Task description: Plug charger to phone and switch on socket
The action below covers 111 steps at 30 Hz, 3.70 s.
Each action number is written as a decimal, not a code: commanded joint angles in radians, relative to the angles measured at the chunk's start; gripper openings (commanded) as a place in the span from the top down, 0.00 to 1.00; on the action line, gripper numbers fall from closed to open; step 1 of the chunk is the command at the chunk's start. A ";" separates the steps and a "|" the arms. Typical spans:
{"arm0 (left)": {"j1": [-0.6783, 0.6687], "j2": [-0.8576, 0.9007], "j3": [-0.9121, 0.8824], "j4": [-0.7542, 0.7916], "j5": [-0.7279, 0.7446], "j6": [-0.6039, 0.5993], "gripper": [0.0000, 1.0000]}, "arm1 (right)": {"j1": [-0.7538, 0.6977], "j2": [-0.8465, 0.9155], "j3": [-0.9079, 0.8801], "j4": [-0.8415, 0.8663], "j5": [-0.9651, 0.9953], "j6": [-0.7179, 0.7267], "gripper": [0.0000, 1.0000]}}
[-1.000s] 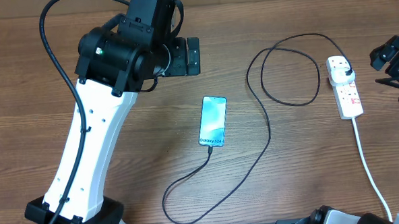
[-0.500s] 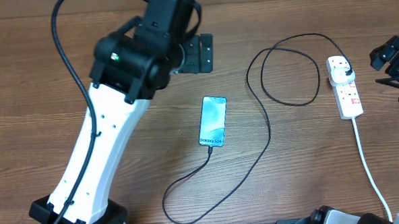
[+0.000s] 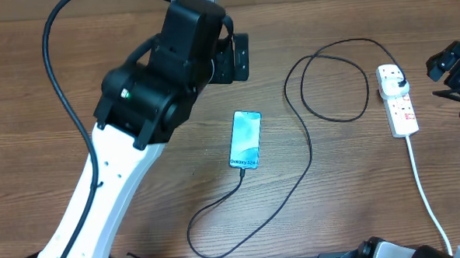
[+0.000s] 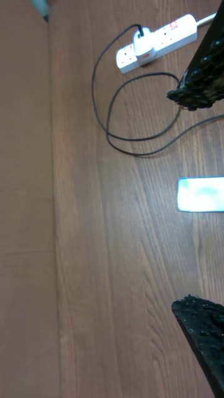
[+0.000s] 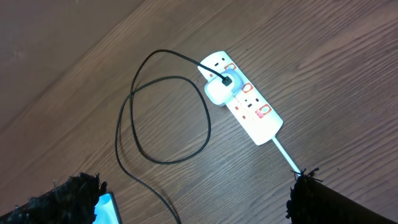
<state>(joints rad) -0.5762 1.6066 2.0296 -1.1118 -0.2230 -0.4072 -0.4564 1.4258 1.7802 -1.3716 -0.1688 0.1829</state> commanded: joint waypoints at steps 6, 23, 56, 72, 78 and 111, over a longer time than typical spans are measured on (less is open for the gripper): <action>0.001 -0.200 -0.335 0.265 -0.023 0.085 0.00 | 0.006 -0.005 0.019 0.004 -0.003 0.003 0.00; 0.256 -0.650 -1.111 1.047 0.252 0.097 0.01 | 0.006 -0.005 0.019 0.004 -0.003 0.003 0.00; 0.601 -1.457 -2.024 1.398 0.267 0.116 0.01 | 0.006 -0.005 0.019 0.004 -0.003 0.003 0.00; 0.664 -1.604 -2.025 1.036 0.302 0.230 0.00 | 0.006 -0.005 0.019 0.004 -0.003 0.003 0.00; 0.668 -1.604 -2.025 1.039 0.320 0.327 0.00 | 0.006 -0.005 0.019 0.004 -0.003 0.003 0.00; 0.668 -1.604 -2.025 1.041 0.317 0.310 0.00 | 0.006 -0.005 0.019 0.004 -0.004 0.003 0.00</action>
<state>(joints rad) 0.0811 0.0147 0.0082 -0.0696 0.0792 -0.0978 -0.4564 1.4261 1.7802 -1.3720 -0.1688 0.1833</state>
